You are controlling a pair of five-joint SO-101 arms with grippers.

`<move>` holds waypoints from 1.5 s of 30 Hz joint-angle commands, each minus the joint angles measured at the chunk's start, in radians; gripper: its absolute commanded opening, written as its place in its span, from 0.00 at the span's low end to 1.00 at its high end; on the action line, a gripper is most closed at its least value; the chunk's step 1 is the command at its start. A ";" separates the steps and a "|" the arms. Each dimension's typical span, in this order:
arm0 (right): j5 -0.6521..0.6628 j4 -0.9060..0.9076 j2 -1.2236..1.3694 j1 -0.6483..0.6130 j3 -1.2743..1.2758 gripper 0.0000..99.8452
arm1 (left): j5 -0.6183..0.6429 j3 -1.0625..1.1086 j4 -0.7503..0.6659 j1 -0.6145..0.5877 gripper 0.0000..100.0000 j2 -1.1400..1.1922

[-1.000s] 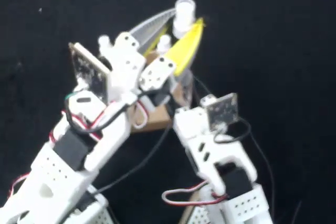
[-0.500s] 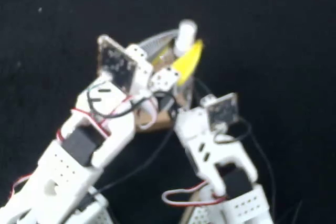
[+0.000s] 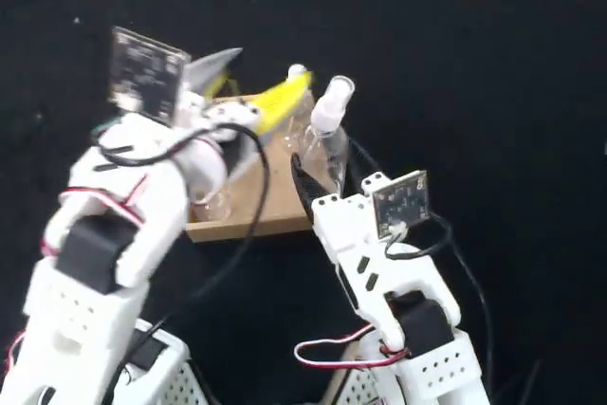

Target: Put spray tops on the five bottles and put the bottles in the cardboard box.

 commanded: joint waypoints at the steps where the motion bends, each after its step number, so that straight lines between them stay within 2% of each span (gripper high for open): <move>1: -0.008 -0.026 -0.027 0.094 -0.010 0.01 | -0.003 -0.143 0.167 -0.168 0.26 -0.011; 5: -0.002 -0.054 -0.018 0.215 -0.028 0.01 | -0.003 -0.104 0.219 -0.397 0.26 -0.011; 10: 0.012 -0.137 -0.015 0.347 -0.048 0.01 | -0.008 0.085 0.216 -0.648 0.26 -0.015; 14: 0.095 -0.129 0.064 0.453 -0.110 0.01 | -0.003 0.288 0.112 -0.768 0.26 -0.109; 19: 0.107 -0.141 0.308 0.554 -0.183 0.01 | -0.003 0.645 -0.143 -0.771 0.26 -0.316; 23: 0.104 -0.296 0.481 0.614 -0.166 0.01 | -0.003 0.865 -0.292 -0.756 0.26 -0.404; 30: 0.112 -0.733 0.704 0.652 0.005 0.01 | 0.002 1.017 -0.347 -0.756 0.26 -0.414; 32: 0.112 -0.824 0.760 0.652 0.031 0.01 | 0.035 1.055 -0.373 -0.757 0.26 -0.414; 39: 0.114 -1.008 0.978 0.654 -0.004 0.01 | 0.068 1.196 -0.560 -0.763 0.26 -0.414; 45: 0.114 -1.163 1.101 0.654 -0.002 0.01 | 0.068 1.244 -0.609 -0.763 0.26 -0.414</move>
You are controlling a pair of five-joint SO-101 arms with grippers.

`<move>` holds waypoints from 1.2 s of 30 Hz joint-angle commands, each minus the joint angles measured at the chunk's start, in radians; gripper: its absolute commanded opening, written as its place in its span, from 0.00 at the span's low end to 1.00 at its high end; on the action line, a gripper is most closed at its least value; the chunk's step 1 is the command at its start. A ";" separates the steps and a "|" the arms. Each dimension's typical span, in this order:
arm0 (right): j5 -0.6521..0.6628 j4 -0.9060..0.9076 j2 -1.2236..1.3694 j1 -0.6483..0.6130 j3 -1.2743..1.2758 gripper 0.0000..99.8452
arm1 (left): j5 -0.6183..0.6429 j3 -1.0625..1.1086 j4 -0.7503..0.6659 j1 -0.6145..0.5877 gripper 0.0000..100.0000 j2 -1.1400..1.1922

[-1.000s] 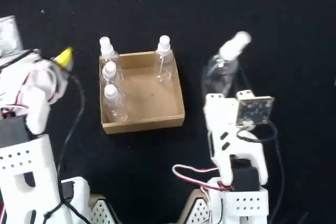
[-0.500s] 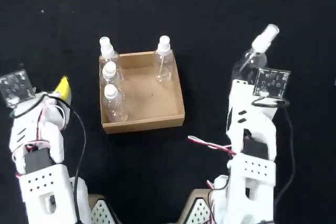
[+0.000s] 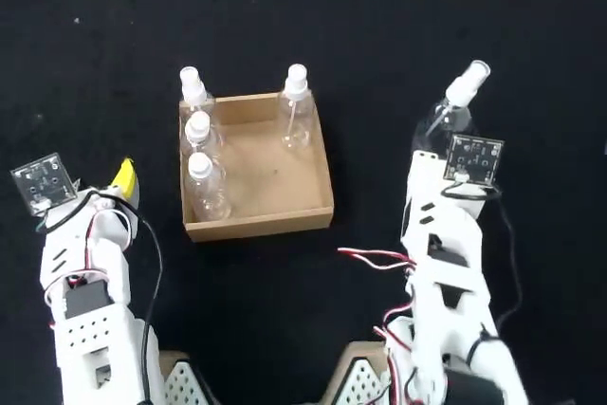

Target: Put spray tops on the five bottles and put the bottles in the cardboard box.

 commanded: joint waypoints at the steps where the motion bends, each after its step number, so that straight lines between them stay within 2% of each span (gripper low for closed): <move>1: 0.008 -0.130 0.062 0.023 -0.042 0.01 | 0.008 0.002 -0.041 -0.002 0.26 -0.017; 23: 0.002 -0.158 0.128 0.089 -0.041 0.01 | 0.009 0.018 -0.041 0.007 0.26 -0.017; 27: 0.000 -0.222 0.173 0.157 -0.097 0.01 | 0.009 0.019 -0.041 0.007 0.26 -0.017; 32: 0.000 -0.304 0.374 0.302 -0.232 0.01 | 0.009 0.019 -0.041 0.007 0.26 -0.017; 36: 0.006 -0.497 0.559 0.402 -0.268 0.01 | 0.009 0.019 -0.041 0.007 0.26 -0.017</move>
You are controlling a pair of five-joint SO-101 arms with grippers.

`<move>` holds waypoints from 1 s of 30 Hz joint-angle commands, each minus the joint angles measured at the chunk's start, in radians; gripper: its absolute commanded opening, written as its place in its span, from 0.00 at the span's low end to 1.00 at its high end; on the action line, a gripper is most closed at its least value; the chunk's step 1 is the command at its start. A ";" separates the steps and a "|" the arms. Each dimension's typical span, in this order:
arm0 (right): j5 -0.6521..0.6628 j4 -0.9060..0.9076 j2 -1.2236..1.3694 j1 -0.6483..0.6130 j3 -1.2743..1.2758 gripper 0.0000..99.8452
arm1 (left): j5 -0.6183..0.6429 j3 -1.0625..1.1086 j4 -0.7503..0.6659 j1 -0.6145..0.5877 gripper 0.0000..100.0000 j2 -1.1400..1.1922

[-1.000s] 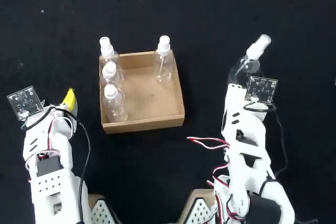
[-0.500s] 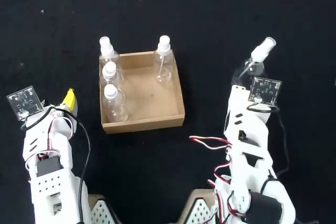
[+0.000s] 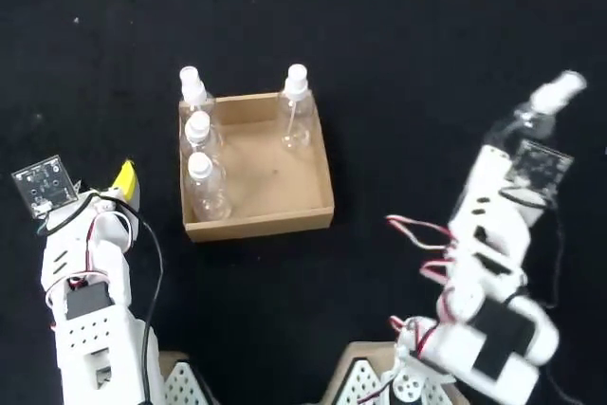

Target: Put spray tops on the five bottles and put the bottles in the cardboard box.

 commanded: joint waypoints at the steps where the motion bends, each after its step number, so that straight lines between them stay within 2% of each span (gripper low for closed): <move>1: 0.006 -0.256 0.185 0.121 -0.082 0.01 | 0.006 -0.004 -0.023 0.007 0.26 -0.017; 5: 0.008 -0.489 0.367 0.176 -0.122 0.01 | 0.006 -0.005 -0.023 0.007 0.26 -0.017; 8: 0.043 -0.577 0.479 0.201 -0.173 0.01 | 0.006 -0.005 -0.023 0.007 0.26 -0.017; 12: 0.124 -0.595 0.604 0.201 -0.237 0.01 | 0.006 -0.005 -0.023 0.007 0.26 -0.017; 19: 0.124 -0.595 0.777 0.209 -0.337 0.01 | 0.006 -0.005 -0.023 0.007 0.26 -0.017; 30: 0.124 -0.595 0.783 0.199 -0.331 0.01 | 0.006 -0.005 -0.023 0.007 0.26 -0.017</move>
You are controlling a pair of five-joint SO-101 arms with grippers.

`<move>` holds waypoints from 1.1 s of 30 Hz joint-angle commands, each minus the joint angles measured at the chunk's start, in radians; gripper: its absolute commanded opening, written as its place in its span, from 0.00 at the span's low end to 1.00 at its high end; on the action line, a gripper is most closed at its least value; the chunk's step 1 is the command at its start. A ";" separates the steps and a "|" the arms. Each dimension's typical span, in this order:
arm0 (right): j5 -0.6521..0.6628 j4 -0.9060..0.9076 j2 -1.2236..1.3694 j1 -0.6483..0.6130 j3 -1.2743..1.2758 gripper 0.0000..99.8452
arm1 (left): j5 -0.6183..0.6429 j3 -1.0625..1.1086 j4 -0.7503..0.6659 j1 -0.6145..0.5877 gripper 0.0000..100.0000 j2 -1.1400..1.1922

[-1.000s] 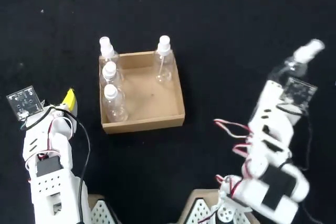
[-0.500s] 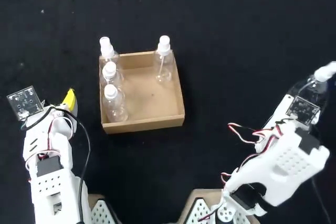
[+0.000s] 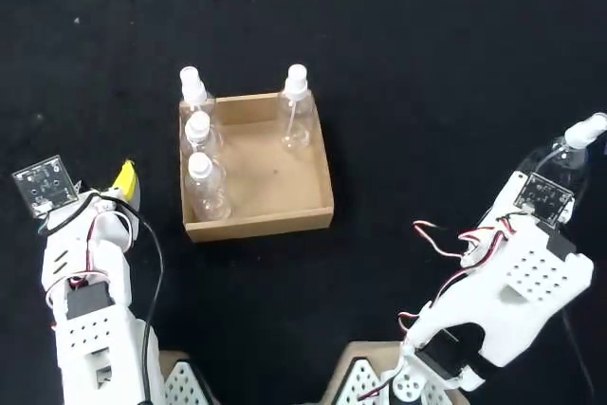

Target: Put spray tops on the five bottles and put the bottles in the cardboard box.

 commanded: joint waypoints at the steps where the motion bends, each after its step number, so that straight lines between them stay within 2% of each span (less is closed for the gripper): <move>1: 0.009 -0.011 -0.005 0.017 -0.015 0.02 | 0.006 -0.005 -0.025 0.007 0.26 -0.017; 4: 0.009 -0.011 -0.005 0.015 -0.015 0.09 | 0.006 -0.004 -0.035 0.007 0.26 -0.017; 8: 0.009 -0.011 -0.005 0.002 -0.015 0.18 | 0.006 0.036 -0.118 0.007 0.26 -0.017; 17: 0.009 -0.005 -0.007 -0.031 -0.015 0.20 | 0.006 0.056 -0.158 0.007 0.26 -0.017; 23: 0.009 -0.003 -0.002 -0.051 -0.013 0.38 | 0.005 0.056 -0.158 0.007 0.26 -0.017; 33: 0.009 -0.003 -0.007 -0.054 -0.015 0.38 | 0.003 0.056 -0.158 0.007 0.26 -0.017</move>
